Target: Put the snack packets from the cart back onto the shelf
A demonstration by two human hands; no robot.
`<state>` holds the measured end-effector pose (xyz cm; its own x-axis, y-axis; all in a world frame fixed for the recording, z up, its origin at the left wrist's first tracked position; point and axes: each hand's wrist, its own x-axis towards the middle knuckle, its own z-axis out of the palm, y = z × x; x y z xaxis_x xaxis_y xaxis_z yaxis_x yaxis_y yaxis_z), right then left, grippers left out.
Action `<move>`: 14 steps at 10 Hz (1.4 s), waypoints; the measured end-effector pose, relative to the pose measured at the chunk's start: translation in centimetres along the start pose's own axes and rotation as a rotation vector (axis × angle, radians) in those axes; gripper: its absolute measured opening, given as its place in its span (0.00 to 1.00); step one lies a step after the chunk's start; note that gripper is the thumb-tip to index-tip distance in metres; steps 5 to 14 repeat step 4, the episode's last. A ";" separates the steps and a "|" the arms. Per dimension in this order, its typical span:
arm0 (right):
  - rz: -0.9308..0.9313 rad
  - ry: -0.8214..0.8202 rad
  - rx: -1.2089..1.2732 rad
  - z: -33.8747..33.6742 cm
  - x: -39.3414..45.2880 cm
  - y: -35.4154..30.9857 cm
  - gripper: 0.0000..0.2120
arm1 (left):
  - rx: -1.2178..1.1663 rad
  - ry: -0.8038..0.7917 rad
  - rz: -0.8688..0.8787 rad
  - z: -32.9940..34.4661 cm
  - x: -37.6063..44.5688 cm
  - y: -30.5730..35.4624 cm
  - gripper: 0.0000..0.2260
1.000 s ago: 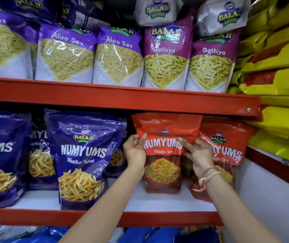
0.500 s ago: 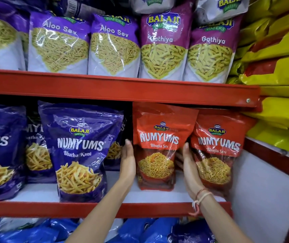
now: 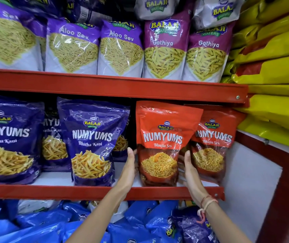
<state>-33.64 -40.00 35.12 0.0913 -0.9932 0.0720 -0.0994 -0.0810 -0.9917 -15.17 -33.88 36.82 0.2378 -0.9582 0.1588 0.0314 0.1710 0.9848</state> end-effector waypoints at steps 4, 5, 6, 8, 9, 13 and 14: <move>-0.464 0.275 -0.073 -2.0 -5.4 -5.5 0.12 | 0.307 0.151 0.423 -2.3 -4.2 3.9 0.21; -0.464 0.275 -0.073 -2.0 -5.4 -5.5 0.12 | 0.307 0.151 0.423 -2.3 -4.2 3.9 0.21; -0.464 0.275 -0.073 -2.0 -5.4 -5.5 0.12 | 0.307 0.151 0.423 -2.3 -4.2 3.9 0.21; -0.464 0.275 -0.073 -2.0 -5.4 -5.5 0.12 | 0.307 0.151 0.423 -2.3 -4.2 3.9 0.21; -0.464 0.275 -0.073 -2.0 -5.4 -5.5 0.12 | 0.307 0.151 0.423 -2.3 -4.2 3.9 0.21; -0.464 0.275 -0.073 -2.0 -5.4 -5.5 0.12 | 0.307 0.151 0.423 -2.3 -4.2 3.9 0.21; -0.464 0.275 -0.073 -2.0 -5.4 -5.5 0.12 | 0.307 0.151 0.423 -2.3 -4.2 3.9 0.21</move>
